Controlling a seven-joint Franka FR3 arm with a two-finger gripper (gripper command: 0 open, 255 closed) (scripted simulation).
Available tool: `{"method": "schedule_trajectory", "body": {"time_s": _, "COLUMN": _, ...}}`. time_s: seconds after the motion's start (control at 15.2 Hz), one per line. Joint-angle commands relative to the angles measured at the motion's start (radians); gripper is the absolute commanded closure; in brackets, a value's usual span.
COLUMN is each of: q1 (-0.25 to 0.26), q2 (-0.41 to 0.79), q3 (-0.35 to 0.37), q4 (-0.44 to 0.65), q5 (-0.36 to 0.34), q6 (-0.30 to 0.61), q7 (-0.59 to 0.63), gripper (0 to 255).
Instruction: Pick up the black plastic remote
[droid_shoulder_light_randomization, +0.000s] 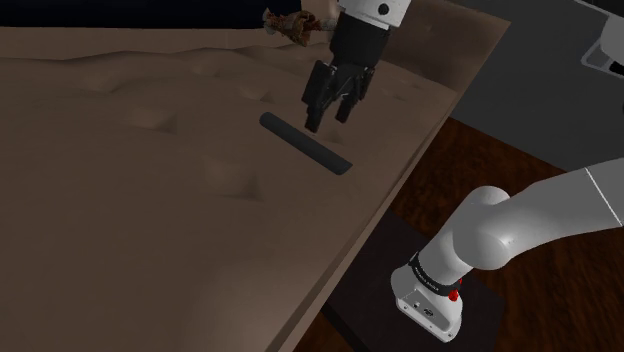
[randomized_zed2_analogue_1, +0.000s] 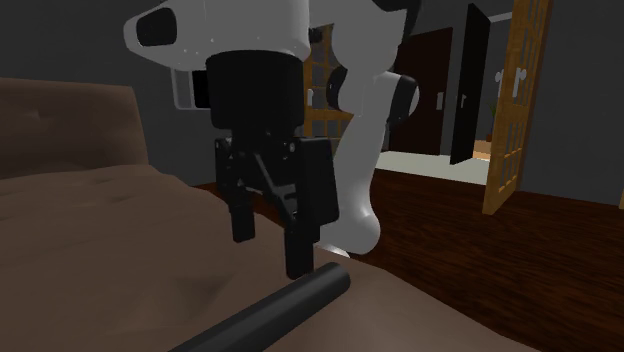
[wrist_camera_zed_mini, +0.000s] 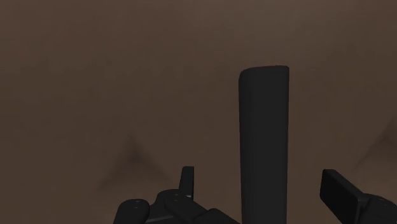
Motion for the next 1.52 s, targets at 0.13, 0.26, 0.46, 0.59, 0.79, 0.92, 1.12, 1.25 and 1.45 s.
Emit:
{"method": "schedule_trajectory", "body": {"time_s": 0.13, "q1": 0.004, "q2": 0.029, "q3": 0.033, "q4": 0.01, "q5": 0.007, "q6": 0.023, "q7": 0.033, "gripper": 0}}
{"method": "schedule_trajectory", "body": {"time_s": 0.26, "q1": 0.006, "q2": 0.022, "q3": 0.035, "q4": -0.022, "q5": 0.011, "q6": 0.048, "q7": 0.029, "gripper": 0}}
{"method": "schedule_trajectory", "body": {"time_s": 0.46, "q1": 0.01, "q2": 0.015, "q3": 0.04, "q4": -0.068, "q5": 0.017, "q6": 0.087, "q7": 0.024, "gripper": 0}}
{"method": "schedule_trajectory", "body": {"time_s": 0.59, "q1": 0.01, "q2": 0.013, "q3": 0.04, "q4": -0.077, "q5": 0.018, "q6": 0.094, "q7": 0.023, "gripper": 0}}
{"method": "schedule_trajectory", "body": {"time_s": 0.79, "q1": 0.01, "q2": 0.012, "q3": 0.039, "q4": -0.079, "q5": 0.018, "q6": 0.095, "q7": 0.02, "gripper": 255}}
{"method": "schedule_trajectory", "body": {"time_s": 0.92, "q1": 0.01, "q2": 0.012, "q3": 0.038, "q4": -0.079, "q5": 0.018, "q6": 0.095, "q7": 0.02, "gripper": 255}}
{"method": "schedule_trajectory", "body": {"time_s": 1.12, "q1": 0.009, "q2": 0.013, "q3": 0.038, "q4": -0.078, "q5": 0.017, "q6": 0.095, "q7": 0.02, "gripper": 255}}
{"method": "schedule_trajectory", "body": {"time_s": 1.25, "q1": 0.01, "q2": 0.013, "q3": 0.04, "q4": -0.077, "q5": 0.018, "q6": 0.094, "q7": 0.023, "gripper": 255}}
{"method": "schedule_trajectory", "body": {"time_s": 1.45, "q1": 0.007, "q2": 0.021, "q3": 0.036, "q4": -0.031, "q5": 0.012, "q6": 0.056, "q7": 0.028, "gripper": 255}}
